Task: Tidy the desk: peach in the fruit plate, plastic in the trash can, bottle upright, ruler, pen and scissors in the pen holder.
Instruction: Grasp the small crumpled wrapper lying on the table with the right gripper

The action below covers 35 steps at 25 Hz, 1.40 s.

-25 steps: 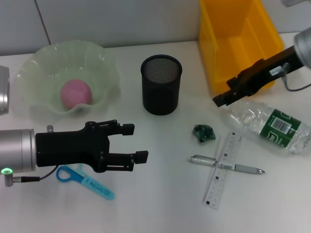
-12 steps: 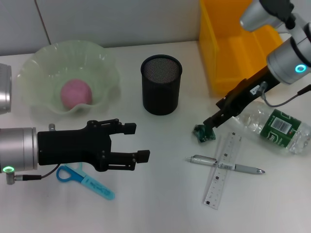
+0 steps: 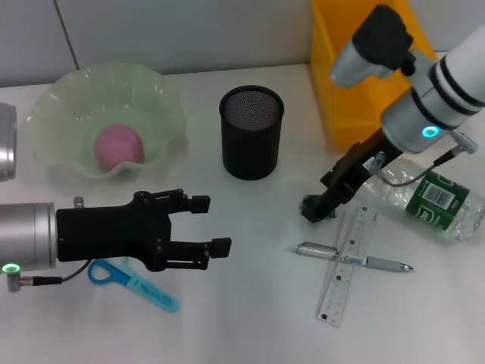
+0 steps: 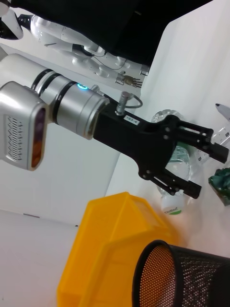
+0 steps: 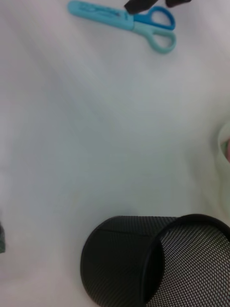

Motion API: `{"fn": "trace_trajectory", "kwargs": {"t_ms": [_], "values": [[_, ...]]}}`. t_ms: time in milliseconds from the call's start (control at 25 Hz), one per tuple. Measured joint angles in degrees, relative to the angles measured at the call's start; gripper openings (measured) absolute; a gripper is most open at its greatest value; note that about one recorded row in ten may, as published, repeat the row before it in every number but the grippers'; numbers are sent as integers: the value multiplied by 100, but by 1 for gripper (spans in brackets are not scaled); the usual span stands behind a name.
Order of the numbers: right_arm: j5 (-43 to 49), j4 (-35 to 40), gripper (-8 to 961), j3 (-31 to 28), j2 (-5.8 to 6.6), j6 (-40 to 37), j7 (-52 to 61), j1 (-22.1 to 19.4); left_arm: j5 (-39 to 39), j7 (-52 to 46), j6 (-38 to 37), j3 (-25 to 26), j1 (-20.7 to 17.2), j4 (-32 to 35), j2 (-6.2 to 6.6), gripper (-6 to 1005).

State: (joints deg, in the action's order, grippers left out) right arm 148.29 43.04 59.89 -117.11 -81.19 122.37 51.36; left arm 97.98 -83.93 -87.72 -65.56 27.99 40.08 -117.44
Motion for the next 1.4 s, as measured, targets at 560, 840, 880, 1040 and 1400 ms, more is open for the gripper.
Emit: {"fn": "trace_trajectory", "kwargs": {"t_ms": [560,840,880,1040,1400], "values": [[190,-18,757,294,-111,346,156,9,19,0,-33,0,-62,0,3,864],[195,-18,736,417,-143,355,156,14,19,0,-38,0,-66,0,9,863],[197,-18,733,419,-147,357,156,14,19,0,-39,0,-66,0,10,863],[201,-16,696,420,-157,366,156,14,19,0,-40,0,-66,0,11,863],[278,-15,652,432,-171,381,203,6,19,0,-38,0,-66,0,11,864]]}}
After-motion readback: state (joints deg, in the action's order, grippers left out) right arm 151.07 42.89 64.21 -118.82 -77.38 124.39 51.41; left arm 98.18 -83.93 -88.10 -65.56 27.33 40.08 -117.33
